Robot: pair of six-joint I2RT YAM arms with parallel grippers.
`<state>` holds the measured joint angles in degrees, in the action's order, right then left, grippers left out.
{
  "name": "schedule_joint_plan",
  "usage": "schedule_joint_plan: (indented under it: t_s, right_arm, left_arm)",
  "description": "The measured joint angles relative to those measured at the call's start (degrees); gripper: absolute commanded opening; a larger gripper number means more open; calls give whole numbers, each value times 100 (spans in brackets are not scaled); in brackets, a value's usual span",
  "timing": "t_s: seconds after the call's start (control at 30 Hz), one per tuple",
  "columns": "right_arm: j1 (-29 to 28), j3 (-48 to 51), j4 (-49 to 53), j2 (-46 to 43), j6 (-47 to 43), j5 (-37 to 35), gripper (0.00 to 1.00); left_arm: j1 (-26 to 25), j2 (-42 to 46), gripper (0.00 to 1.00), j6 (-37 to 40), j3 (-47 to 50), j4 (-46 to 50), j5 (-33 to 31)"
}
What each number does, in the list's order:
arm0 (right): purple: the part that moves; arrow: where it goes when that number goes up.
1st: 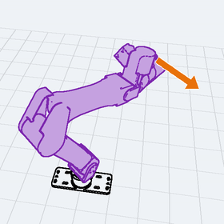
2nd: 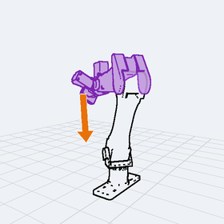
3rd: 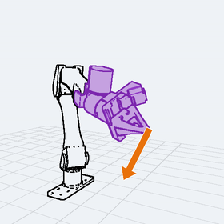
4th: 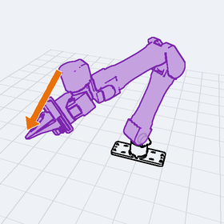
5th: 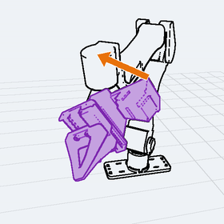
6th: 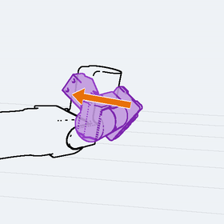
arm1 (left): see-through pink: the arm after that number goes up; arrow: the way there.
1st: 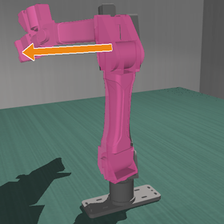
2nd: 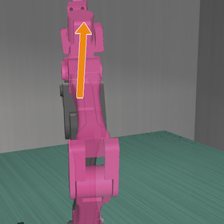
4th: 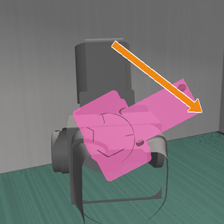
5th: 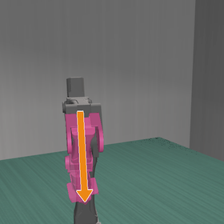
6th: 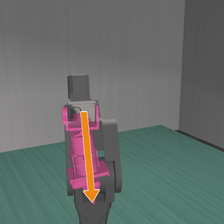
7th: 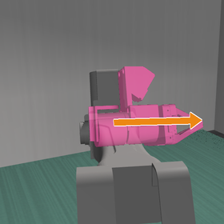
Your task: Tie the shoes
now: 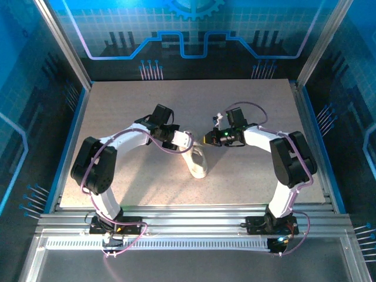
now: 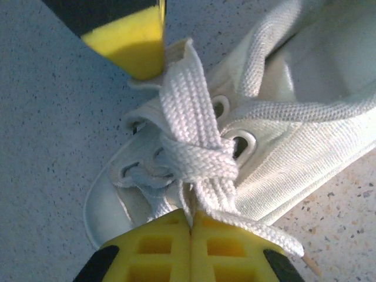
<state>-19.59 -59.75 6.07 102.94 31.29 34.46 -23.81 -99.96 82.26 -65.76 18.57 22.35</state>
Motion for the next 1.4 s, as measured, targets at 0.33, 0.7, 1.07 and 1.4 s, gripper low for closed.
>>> schedule_joint_plan:
  t_s: [0.33, 0.7, 1.07, 1.4]
  right_arm:
    - [-2, 22, 155, -363, -293, -450, 0]
    - [-109, 146, 682, -365, -782, -994, 0]
    - [-146, 129, 1051, -407, -1134, -1384, 0]
    - [-146, -160, 1397, -407, -1473, -1694, 0]
  left_arm:
    - [-4, 339, 0, -507, 498, -39, -4]
    - [-247, 415, 0, -1353, 874, -177, -273]
    - [-96, 509, 0, -1770, 979, -234, -302]
    - [-2, 557, 0, -1790, 979, -208, -302]
